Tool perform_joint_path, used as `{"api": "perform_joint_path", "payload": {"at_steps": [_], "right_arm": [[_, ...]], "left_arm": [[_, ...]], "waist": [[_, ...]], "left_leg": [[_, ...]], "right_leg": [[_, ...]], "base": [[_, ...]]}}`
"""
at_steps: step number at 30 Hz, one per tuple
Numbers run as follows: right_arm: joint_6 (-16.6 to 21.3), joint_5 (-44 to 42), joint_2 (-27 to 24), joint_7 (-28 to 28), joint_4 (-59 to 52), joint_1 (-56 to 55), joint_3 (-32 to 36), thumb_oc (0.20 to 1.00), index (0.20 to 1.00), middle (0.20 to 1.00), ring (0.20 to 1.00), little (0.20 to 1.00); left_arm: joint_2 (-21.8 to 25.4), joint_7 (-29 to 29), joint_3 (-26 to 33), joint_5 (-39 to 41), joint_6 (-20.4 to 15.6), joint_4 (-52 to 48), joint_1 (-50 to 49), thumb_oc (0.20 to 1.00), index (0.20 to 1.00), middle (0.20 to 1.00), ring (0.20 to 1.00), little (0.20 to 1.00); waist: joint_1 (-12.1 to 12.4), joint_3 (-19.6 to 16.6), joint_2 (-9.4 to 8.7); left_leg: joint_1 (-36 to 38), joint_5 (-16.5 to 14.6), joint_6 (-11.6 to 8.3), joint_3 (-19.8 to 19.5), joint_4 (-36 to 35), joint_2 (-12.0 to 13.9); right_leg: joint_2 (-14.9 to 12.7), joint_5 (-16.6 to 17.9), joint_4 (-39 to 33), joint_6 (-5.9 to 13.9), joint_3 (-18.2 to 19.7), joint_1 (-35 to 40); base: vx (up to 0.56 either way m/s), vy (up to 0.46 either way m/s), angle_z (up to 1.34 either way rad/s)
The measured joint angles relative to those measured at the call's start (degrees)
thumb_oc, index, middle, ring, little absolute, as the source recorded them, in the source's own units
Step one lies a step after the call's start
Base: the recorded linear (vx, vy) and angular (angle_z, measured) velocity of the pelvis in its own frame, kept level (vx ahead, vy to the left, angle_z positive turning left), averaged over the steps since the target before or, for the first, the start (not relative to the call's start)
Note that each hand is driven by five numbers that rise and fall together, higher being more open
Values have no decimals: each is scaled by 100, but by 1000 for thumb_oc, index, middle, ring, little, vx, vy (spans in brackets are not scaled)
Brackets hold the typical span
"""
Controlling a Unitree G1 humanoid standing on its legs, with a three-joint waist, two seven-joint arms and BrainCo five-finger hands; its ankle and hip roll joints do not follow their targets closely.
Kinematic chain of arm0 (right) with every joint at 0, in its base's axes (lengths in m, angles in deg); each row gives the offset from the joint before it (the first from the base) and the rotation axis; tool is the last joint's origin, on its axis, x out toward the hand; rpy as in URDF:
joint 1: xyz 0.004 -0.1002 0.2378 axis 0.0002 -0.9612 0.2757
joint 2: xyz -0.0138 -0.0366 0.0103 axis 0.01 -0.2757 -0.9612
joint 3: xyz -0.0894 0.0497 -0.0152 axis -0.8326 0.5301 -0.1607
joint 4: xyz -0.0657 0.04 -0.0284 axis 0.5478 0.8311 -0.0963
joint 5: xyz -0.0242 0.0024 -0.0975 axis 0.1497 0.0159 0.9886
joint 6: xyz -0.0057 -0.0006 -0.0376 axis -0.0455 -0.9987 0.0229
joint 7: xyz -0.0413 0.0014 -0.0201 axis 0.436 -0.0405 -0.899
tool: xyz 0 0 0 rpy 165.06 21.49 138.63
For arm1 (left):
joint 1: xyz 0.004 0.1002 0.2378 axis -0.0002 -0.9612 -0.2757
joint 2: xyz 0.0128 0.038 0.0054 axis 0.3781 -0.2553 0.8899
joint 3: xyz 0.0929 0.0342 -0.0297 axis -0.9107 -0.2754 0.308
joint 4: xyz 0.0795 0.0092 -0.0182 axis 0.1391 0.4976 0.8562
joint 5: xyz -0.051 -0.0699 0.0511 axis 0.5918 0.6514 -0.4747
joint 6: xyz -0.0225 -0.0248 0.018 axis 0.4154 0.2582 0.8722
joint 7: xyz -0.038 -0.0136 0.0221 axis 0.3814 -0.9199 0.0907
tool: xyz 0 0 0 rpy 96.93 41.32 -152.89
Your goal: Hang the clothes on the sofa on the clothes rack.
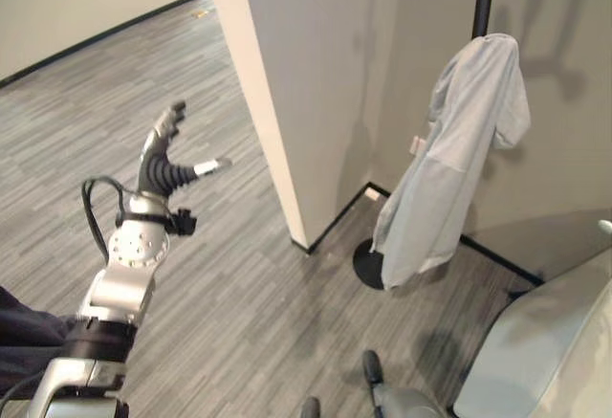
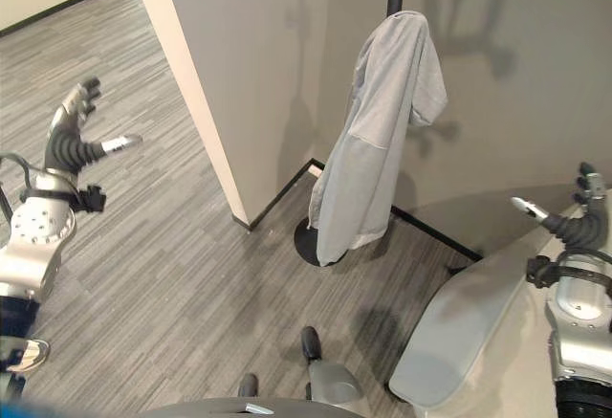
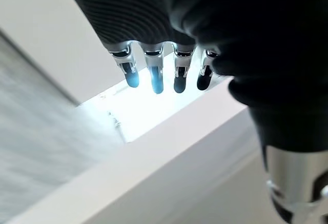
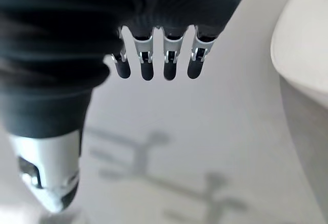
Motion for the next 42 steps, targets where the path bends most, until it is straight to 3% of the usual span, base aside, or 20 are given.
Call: {"api": "perform_joint_path", "payload": {"at_steps": [7, 10, 13, 14, 17, 18, 19, 20, 21, 28, 33, 37, 41, 42], "right_arm": [[-2, 218, 70, 127, 82, -204, 4, 1000, 1000, 1000, 1000, 1000], [46, 212, 495, 286, 213, -403, -129, 1000, 1000, 1000, 1000, 1000], [88, 203, 1019, 675, 726, -663, -871, 1000, 1000, 1000, 1000, 1000], [26, 205, 1386, 872, 1443, -607, -1444, 1000, 1000, 1000, 1000, 1000], [-17, 207, 1829, 1094, 2561, -642, -2267, 1000, 1000, 1000, 1000, 1000], [96, 188, 2266, 1151, 4256, -265, -2756, 1000, 1000, 1000, 1000, 1000], [-181, 197, 2729, 1266, 4676, -380, -2914, 1000, 1000, 1000, 1000, 1000], [-214, 77, 3101, 1244, 5259, -355, -2884, 1000, 1000, 1000, 1000, 1000], [-209, 65, 3158, 1249, 5350, -369, -2875, 1000, 1000, 1000, 1000, 1000], [-246, -310, 3152, 1261, 5566, -352, -2682, 1000, 1000, 1000, 1000, 1000], [-260, -309, 3150, 1249, 5572, -332, -2701, 1000, 1000, 1000, 1000, 1000], [-275, -304, 3131, 1244, 5575, -313, -2698, 1000, 1000, 1000, 1000, 1000], [-344, -296, 3110, 1236, 5572, -387, -2704, 1000, 1000, 1000, 1000, 1000], [-376, -295, 3093, 1231, 5574, -419, -2692, 1000, 1000, 1000, 1000, 1000]], "left_arm": [[-340, 156, 231, -25, 19, 58, -839, 1000, 1000, 1000, 1000, 1000], [-663, 233, 228, -95, -17, 509, -1111, 1000, 1000, 1000, 1000, 1000], [-1162, 323, -6, -339, -12, 1502, -1406, 1000, 1000, 1000, 1000, 1000], [-1530, 356, -223, -427, 119, 2155, -1547, 1000, 1000, 1000, 1000, 1000], [-2080, 388, -529, -483, 123, 3179, -1742, 1000, 1000, 1000, 1000, 1000], [-2376, 374, -931, -522, 37, 5123, -1281, 1000, 1000, 1000, 1000, 1000], [-2722, 479, -1043, -519, 305, 5457, -1482, 1000, 1000, 1000, 1000, 1000], [-3033, 635, -976, -402, 277, 6267, -1482, 1000, 1000, 1000, 1000, 1000], [-3078, 674, -768, -260, 300, 6486, -1500, 1000, 1000, 1000, 1000, 1000], [-3004, 817, -495, 189, 346, 6196, -1504, 1000, 1000, 1000, 1000, 1000], [-2954, 809, -677, 262, 321, 5985, -1347, 1000, 1000, 1000, 1000, 1000], [-2962, 811, -871, 261, 308, 5983, -1304, 1000, 1000, 1000, 1000, 1000], [-2990, 806, -1153, 241, 302, 5984, -1303, 1000, 1000, 1000, 1000, 1000], [-3000, 780, -1328, 235, 298, 5991, -1233, 1000, 1000, 1000, 1000, 1000]], "waist": [[179, -128, -218], [263, -209, -197], [278, -256, -159], [289, -244, -151], [303, -217, -95], [271, -286, -95], [285, -279, -63], [277, -294, -37], [273, -324, -44], [435, -577, -76], [433, -761, -129], [434, -773, -154], [380, -736, -124], [401, -743, -146]], "left_leg": [[59, -4, 8, -95, -9, 29], [71, -3, 11, -139, 2, 21], [83, -5, 8, -154, 18, 19], [73, -2, 10, -152, 20, 6], [73, -8, 1, -141, 20, 0], [93, -20, -17, -59, 11, 35], [69, -28, 1, 28, -7, 25], [77, -22, 46, 59, -8, 12], [82, -23, 46, 63, -8, 12], [189, -19, 53, 47, -11, 33], [182, -10, 61, 101, -10, 27], [160, 33, 129, 357, -13, -19], [172, 48, 196, 543, 21, -221], [39, 45, 269, 601, 70, -341]], "right_leg": [[-7, -9, -1, -39, -120, 119], [-25, -35, 0, -39, -172, 152], [-41, -56, -1, -32, -214, 176], [-53, -57, -1, -27, -209, 168], [-81, -80, -2, -17, -246, 183], [-100, -118, -1, 13, -336, 259], [-110, -159, -2, -4, -301, 222], [-136, -159, -2, -4, -316, 243], [-139, -159, -3, -5, -312, 248], [-137, -147, -5, -56, -375, 370], [-146, -154, -4, -50, -361, 346], [-188, -123, -2, -36, -250, 237], [-313, -12, 34, 70, -124, 98], [-388, 68, 70, 223, 2, -32]], "base": [[6, 24, 9], [-5, 24, 11], [24, 36, 5], [0, 0, 0], [-24, 55, 11], [-6, 62, 12], [25, 67, 16], [21, 43, -4], [59, 51, 5], [24, 44, 3], [-47, 116, -2], [-60, 159, -26], [-109, 186, -28], [-132, 180, -43]]}}
